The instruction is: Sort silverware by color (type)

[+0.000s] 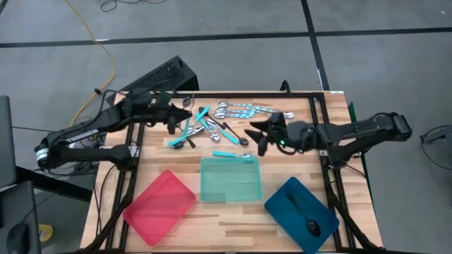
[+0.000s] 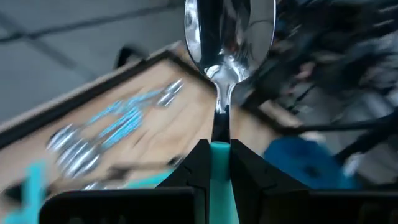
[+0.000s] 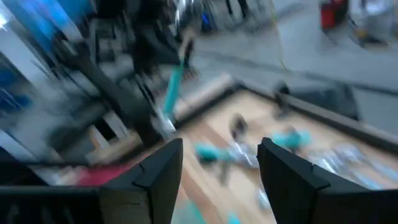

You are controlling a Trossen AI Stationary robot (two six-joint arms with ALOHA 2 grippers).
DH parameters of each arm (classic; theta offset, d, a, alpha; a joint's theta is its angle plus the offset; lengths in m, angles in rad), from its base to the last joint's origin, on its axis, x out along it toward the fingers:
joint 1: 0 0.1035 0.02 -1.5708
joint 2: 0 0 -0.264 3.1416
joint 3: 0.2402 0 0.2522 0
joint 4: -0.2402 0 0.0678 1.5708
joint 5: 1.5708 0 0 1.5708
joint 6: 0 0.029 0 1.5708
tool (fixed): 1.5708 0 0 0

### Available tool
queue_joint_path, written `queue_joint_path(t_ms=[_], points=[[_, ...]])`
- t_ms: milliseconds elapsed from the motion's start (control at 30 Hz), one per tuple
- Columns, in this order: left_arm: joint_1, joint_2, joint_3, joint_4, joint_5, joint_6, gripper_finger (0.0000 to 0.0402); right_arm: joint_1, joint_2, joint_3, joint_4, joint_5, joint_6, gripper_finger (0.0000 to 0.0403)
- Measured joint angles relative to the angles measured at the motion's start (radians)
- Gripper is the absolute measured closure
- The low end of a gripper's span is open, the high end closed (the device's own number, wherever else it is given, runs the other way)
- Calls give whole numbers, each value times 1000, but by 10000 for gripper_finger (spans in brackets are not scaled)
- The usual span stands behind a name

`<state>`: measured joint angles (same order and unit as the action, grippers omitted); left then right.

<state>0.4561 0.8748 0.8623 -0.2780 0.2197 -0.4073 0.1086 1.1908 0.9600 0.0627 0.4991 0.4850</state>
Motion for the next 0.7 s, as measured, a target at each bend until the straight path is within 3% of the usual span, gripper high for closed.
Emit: queue_joint_path(t_ms=[167, 267, 700], points=[[-62, -19, 0, 127, 8, -42, 383, -81, 115, 0, 279, -177, -22, 173], [-94, -12, 0, 194, -10, -46, 383, -108, 181, 18, 382, -230, -6, 173], [-150, 62, 0, 296, -51, -23, 383, -128, 418, 283, 286, -392, -28, 182]])
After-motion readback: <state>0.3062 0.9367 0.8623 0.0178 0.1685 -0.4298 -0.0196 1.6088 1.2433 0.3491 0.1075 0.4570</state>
